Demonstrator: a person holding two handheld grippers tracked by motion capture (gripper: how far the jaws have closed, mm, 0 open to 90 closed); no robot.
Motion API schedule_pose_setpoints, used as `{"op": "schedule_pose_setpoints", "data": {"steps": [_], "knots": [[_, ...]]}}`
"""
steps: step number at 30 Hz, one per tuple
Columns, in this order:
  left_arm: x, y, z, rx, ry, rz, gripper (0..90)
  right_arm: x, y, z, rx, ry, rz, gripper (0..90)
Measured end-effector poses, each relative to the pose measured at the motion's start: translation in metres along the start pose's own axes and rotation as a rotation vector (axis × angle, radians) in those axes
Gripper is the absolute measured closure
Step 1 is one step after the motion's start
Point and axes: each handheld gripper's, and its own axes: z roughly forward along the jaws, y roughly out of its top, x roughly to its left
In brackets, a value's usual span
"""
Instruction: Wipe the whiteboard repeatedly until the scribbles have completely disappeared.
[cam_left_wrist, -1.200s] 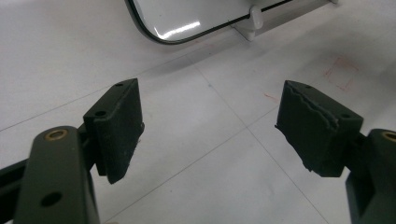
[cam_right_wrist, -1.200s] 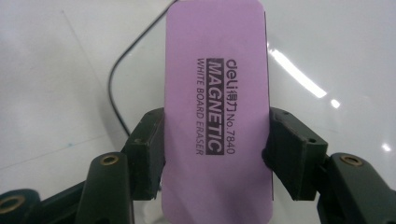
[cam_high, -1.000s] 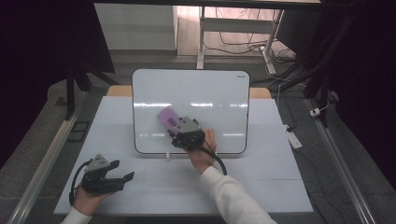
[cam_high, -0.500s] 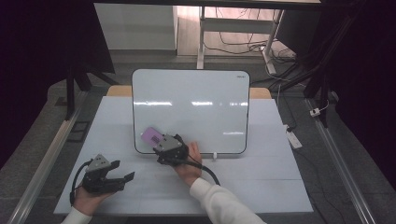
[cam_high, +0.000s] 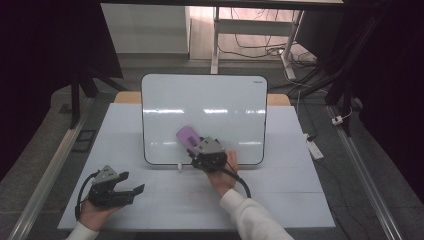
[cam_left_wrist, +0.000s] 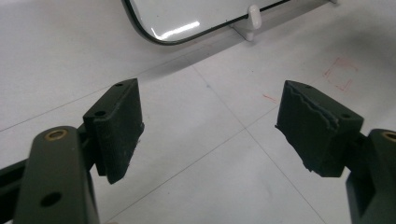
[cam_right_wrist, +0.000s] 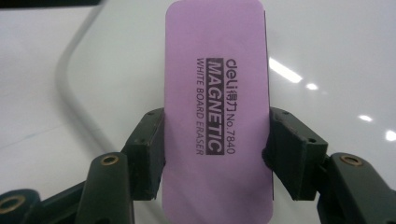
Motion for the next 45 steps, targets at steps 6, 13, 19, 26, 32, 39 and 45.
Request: {"op": "schedule_pose_setpoints", "data": {"steps": [6, 13, 19, 26, 32, 39, 45], "knots": [[0.003, -0.001, -0.001, -0.003, -0.002, -0.010, 23.3, 0.018, -0.006, 0.004, 0.034, 0.030, -0.077, 40.9], [0.002, 0.000, 0.000, -0.002, -0.002, -0.005, 23.2, -0.049, -0.028, -0.043, 0.040, -0.135, 0.025, 41.0], [-0.001, 0.002, 0.002, -0.002, 0.000, -0.002, 23.2, -0.071, -0.044, -0.063, 0.023, -0.137, 0.144, 41.0], [0.000, 0.003, 0.003, -0.002, -0.003, -0.008, 23.2, -0.062, -0.040, -0.068, -0.016, -0.039, 0.171, 41.0], [-0.002, 0.002, 0.000, -0.018, 0.003, -0.012, 23.2, -0.049, -0.035, -0.067, -0.036, 0.048, 0.175, 41.0], [-0.001, 0.003, -0.001, -0.034, 0.004, -0.020, 23.2, -0.040, -0.032, -0.069, -0.061, 0.133, 0.202, 41.0], [-0.003, 0.005, -0.002, -0.053, -0.008, -0.024, 23.1, -0.034, -0.030, -0.071, -0.082, 0.180, 0.234, 40.9]]}}
